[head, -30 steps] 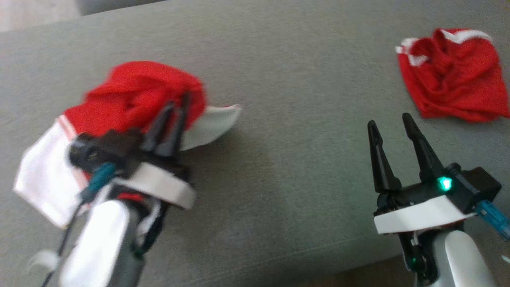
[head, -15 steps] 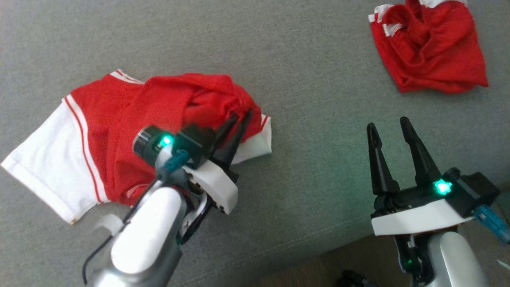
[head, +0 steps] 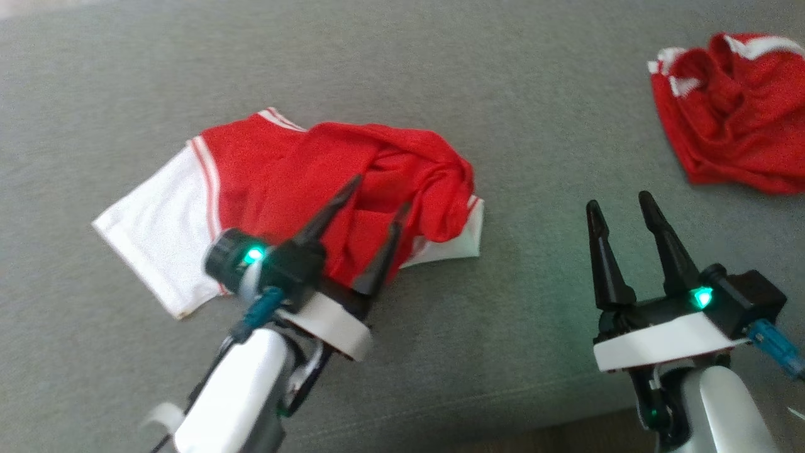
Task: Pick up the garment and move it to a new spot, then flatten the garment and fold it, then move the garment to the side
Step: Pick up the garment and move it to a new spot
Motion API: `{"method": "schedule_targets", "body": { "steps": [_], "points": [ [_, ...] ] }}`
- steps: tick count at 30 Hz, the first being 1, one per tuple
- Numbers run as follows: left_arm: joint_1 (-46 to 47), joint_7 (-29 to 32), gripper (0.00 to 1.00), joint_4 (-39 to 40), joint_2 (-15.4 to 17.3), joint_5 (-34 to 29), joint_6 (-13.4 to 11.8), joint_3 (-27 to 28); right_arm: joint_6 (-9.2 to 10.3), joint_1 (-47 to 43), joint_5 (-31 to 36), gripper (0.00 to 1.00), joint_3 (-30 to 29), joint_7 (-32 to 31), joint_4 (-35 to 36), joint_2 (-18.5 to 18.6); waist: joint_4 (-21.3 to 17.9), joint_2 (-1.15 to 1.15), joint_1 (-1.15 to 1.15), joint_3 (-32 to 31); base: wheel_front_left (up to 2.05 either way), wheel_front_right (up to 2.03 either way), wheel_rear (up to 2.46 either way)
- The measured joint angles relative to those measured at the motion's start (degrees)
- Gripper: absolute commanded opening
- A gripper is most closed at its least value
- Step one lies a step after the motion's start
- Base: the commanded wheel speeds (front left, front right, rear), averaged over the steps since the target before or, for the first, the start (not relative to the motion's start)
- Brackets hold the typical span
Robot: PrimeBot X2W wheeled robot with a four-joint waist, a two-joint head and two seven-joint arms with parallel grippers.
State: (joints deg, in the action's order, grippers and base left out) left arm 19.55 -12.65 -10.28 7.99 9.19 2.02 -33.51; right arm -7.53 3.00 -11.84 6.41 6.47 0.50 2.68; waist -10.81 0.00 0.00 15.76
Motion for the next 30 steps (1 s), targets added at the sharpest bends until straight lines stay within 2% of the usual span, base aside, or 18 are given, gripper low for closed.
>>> {"method": "schedule_targets", "body": {
  "steps": [7,15,20,30],
  "points": [
    [-3.16,-1.41,1.00,2.19,2.18,2.96,-4.72,8.13,0.00,-0.10,1.96,1.00,-1.38,-2.00,0.30,-0.01,4.69,0.00,0.00,-2.91,0.00,0.00,0.00],
    [-8.51,-1.65,1.00,2.50,5.70,6.02,-7.67,16.89,0.00,-0.51,4.10,1.00,-2.94,-3.67,1.32,-0.01,7.88,0.00,0.00,-5.92,0.00,0.00,0.00],
    [-12.56,-1.67,1.00,3.42,6.48,6.71,-8.05,20.01,0.00,-2.87,4.35,1.00,-3.31,-4.85,1.86,-0.01,8.56,0.00,0.00,-7.89,0.00,0.00,0.00],
    [-17.72,-1.75,1.00,3.58,6.41,7.56,-7.80,20.62,0.00,-6.42,4.69,1.00,-3.32,-6.58,2.41,-0.02,7.99,0.00,0.00,-11.61,0.00,0.00,0.00]
  ]
}}
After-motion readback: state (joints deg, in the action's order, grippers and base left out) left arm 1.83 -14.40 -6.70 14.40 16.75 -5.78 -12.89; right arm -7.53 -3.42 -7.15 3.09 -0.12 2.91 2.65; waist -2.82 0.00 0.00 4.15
